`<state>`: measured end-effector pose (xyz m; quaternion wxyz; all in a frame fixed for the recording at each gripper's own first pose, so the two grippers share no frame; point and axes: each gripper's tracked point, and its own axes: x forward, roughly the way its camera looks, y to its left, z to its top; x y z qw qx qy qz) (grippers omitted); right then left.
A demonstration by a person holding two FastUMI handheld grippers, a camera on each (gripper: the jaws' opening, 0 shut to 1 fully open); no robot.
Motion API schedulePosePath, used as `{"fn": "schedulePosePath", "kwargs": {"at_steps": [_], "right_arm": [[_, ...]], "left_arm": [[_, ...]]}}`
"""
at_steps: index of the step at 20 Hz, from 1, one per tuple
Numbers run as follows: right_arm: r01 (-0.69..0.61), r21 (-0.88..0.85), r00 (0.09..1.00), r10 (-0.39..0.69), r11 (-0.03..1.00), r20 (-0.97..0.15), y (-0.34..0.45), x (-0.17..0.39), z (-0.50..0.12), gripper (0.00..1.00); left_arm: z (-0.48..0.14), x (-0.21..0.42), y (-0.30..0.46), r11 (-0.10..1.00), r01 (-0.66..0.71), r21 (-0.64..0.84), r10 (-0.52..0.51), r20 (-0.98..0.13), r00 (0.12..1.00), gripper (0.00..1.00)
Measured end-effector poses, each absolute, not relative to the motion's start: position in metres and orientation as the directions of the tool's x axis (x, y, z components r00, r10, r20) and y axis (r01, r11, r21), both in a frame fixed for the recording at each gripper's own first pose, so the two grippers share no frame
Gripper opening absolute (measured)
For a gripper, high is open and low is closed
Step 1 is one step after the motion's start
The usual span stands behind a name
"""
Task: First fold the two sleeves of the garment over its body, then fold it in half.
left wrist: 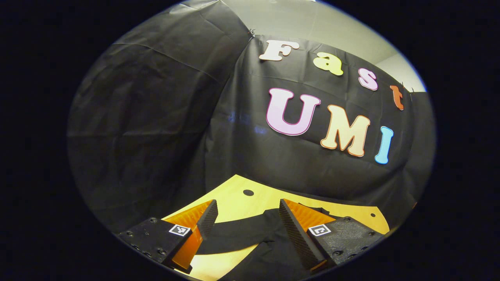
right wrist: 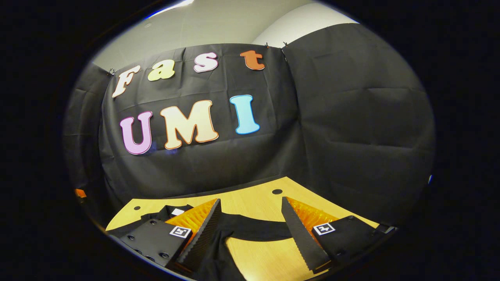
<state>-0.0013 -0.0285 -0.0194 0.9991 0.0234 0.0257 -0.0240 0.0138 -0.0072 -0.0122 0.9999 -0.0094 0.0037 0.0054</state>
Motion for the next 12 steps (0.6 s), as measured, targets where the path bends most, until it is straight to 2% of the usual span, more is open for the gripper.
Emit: {"fn": "schedulePosePath", "kwargs": {"at_steps": [12], "right_arm": [[0.109,0.05,0.991,-0.105,0.993,-0.08,-0.064,0.021,-0.028,0.97]], "left_arm": [[-0.014,0.011,0.001,0.998,-0.057,-0.019,0.057,-0.009,0.998,0.92]]}}
